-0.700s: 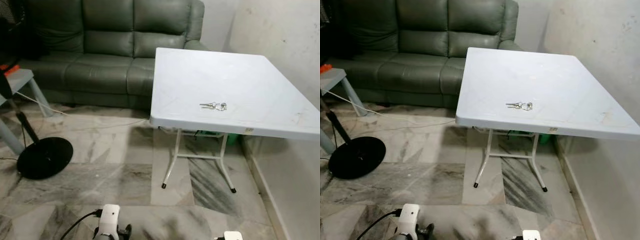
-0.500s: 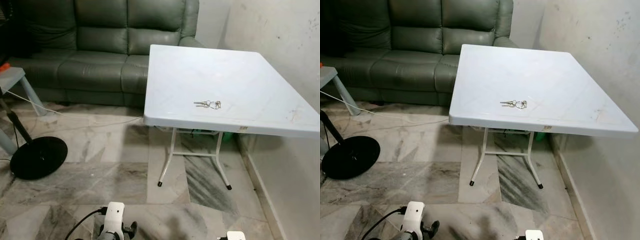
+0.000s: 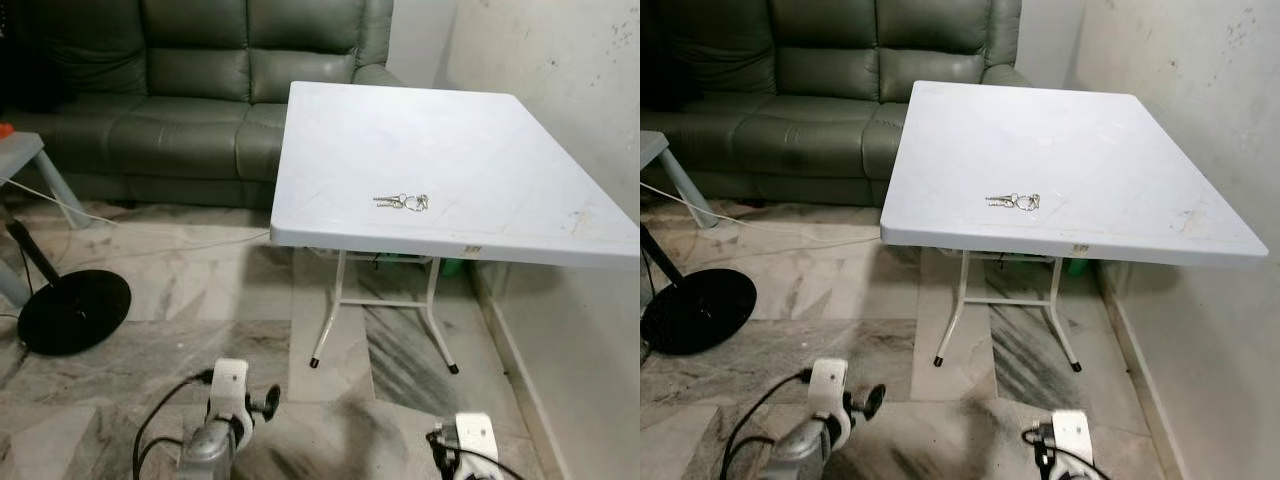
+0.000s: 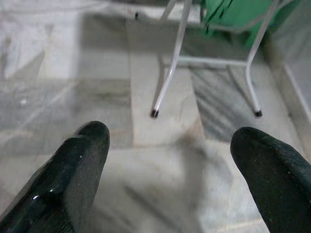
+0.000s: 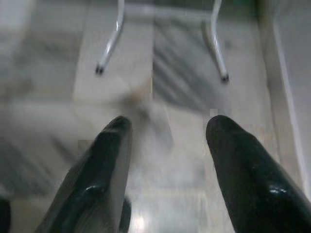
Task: Hang keys on a hook
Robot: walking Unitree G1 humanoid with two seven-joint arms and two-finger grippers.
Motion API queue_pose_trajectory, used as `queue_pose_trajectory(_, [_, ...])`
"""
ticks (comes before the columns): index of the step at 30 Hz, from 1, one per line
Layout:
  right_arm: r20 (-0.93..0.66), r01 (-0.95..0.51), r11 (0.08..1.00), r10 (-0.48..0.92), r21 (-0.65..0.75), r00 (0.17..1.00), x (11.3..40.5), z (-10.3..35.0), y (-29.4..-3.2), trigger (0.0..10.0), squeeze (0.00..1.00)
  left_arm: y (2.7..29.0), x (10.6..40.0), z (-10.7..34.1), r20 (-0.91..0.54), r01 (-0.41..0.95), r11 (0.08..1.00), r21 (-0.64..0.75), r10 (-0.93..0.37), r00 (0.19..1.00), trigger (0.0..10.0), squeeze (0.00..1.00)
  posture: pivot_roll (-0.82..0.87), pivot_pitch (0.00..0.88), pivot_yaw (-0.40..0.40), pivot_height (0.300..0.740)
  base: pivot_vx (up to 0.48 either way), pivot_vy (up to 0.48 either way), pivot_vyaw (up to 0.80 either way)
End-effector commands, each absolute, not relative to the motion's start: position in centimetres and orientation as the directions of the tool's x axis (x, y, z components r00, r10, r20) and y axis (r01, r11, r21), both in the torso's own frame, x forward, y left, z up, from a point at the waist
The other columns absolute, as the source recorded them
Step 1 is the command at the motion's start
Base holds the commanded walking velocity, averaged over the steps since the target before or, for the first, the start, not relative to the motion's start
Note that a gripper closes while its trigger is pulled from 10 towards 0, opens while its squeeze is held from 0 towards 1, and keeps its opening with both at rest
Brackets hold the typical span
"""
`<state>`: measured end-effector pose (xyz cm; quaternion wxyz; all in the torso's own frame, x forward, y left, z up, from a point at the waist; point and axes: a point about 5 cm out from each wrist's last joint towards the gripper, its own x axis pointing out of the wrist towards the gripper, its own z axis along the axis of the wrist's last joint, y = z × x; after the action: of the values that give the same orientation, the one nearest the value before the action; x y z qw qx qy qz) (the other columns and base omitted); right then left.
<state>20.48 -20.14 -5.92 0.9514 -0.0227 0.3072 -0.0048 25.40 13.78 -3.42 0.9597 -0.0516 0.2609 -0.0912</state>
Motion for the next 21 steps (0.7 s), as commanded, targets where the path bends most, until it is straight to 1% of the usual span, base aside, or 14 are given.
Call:
queue_pose_trajectory(1, [-0.472, -0.012, 1.0, 0.002, -0.018, 0.881, 22.3, -4.3, -19.9, 10.0, 0.0, 13.9, 26.9, -1.8, -0.391, 0.174, 0.972, -0.159, -0.224, 0.893, 10.0, 0.0, 0.0, 0.035, -0.069, 0.74, 0.0, 0.0, 0.0])
queue_pose_trajectory(3, [-0.407, -0.025, 1.0, 0.021, -0.004, 0.913, 23.2, -3.4, -19.7, 10.0, 0.0, 13.7, 27.6, -0.8, -0.333, 0.204, 0.968, -0.148, -0.242, 0.911, 10.0, 0.0, 0.0, 0.035, -0.069, 0.74, 0.0, 0.0, 0.0])
queue_pose_trajectory(4, [-0.326, -0.038, 0.999, 0.038, 0.007, 0.945, 24.4, -2.1, -19.3, 10.0, 0.0, 13.5, 28.5, 0.4, -0.262, 0.243, 0.963, -0.117, -0.266, 0.928, 10.0, 0.0, 0.01, 0.034, -0.07, 0.74, 0.0, 0.0, 0.0])
queue_pose_trajectory(5, [-0.326, -0.038, 0.999, 0.038, 0.007, 0.945, 24.4, -2.1, -19.3, 10.0, 0.0, 13.5, 28.5, 0.4, -0.262, 0.243, 0.963, -0.117, -0.266, 0.928, 10.0, 0.0, 0.01, 0.034, -0.07, 0.74, 0.0, 0.0, 0.0])
queue_pose_trajectory(6, [-0.252, -0.053, 0.998, 0.055, 0.016, 0.966, 25.3, -0.9, -19.0, 10.0, 0.0, 13.3, 29.2, 1.4, -0.21, 0.262, 0.958, -0.121, -0.282, 0.936, 10.0, 0.0, 0.01, 0.035, -0.07, 0.74, 0.0, 0.0, 0.0])
queue_pose_trajectory(7, [-0.213, -0.061, 0.998, 0.064, 0.022, 0.975, 25.8, -0.2, -18.7, 10.0, 0.0, 13.2, 29.5, 1.9, -0.186, 0.267, 0.956, -0.12, -0.286, 0.94, 10.0, 0.0, 0.01, 0.034, -0.07, 0.74, 0.0, 0.0, 0.0])
queue_pose_trajectory(8, [-0.213, -0.061, 0.998, 0.064, 0.022, 0.975, 25.8, -0.2, -18.7, 10.0, 0.0, 13.2, 29.5, 1.9, -0.186, 0.267, 0.956, -0.12, -0.286, 0.94, 10.0, 0.0, 0.01, 0.034, -0.07, 0.74, 0.0, 0.0, 0.0])
queue_pose_trajectory(10, [-0.127, -0.078, 0.997, 0.08, 0.026, 0.989, 26.8, 1.3, -18.5, 10.0, 0.0, 12.9, 30.0, 3.0, -0.113, 0.298, 0.946, -0.127, -0.312, 0.943, 10.0, 0.0, 0.01, 0.033, -0.071, 0.74, 0.0, 0.0, 0.0])
queue_pose_trajectory(11, [-0.047, -0.097, 0.995, 0.097, 0.02, 0.994, 27.5, 2.8, -18.3, 10.0, 0.0, 12.8, 30.4, 4.1, -0.052, 0.316, 0.94, -0.126, -0.324, 0.945, 10.0, 0.0, 0.01, 0.032, -0.07, 0.74, 0.0, 0.0, 0.0])
queue_pose_trajectory(12, [-0.025, -0.102, 0.995, 0.103, 0.019, 0.994, 27.6, 3.2, -18.2, 10.0, 0.0, 12.9, 30.5, 4.4, -0.037, 0.316, 0.941, -0.122, -0.323, 0.946, 10.0, 0.0, 0.01, 0.031, -0.071, 0.74, 0.0, 0.0, 0.0])
queue_pose_trajectory(13, [0.034, -0.114, 0.993, 0.113, 0.018, 0.993, 27.9, 4.4, -18.2, 10.0, 1.0, 13.0, 30.8, 5.3, 0.011, 0.314, 0.941, -0.128, -0.315, 0.949, 10.0, 0.0, 0.01, 0.03, -0.072, 0.74, 0.0, 0.0, 0.0])
queue_pose_trajectory(18, [0.118, -0.13, 0.991, 0.127, 0.02, 0.985, 27.9, 6.3, -18.5, 10.0, 1.0, 12.9, 30.7, 6.6, 0.075, 0.328, 0.937, -0.119, -0.321, 0.944, 10.0, 0.0, 0.01, 0.03, -0.076, 0.74, 0.0, 0.0, 0.0])
queue_pose_trajectory(19, [0.138, -0.125, 0.992, 0.124, -0.003, 0.983, 27.8, 6.9, -18.6, 10.0, 1.0, 12.7, 30.7, 7.4, 0.113, 0.346, 0.933, -0.1, -0.335, 0.935, 10.0, 0.0, 0.01, 0.032, -0.078, 0.74, 0.0, 0.0, 0.0])
queue_pose_trajectory(21, [0.163, -0.13, 0.992, 0.129, -0.005, 0.978, 27.7, 7.8, -18.7, 10.0, 1.0, 12.6, 30.9, 8.4, 0.135, 0.353, 0.931, -0.095, -0.339, 0.931, 10.0, 0.0, 0.02, 0.034, -0.082, 0.74, 0.0, 0.0, 0.0])
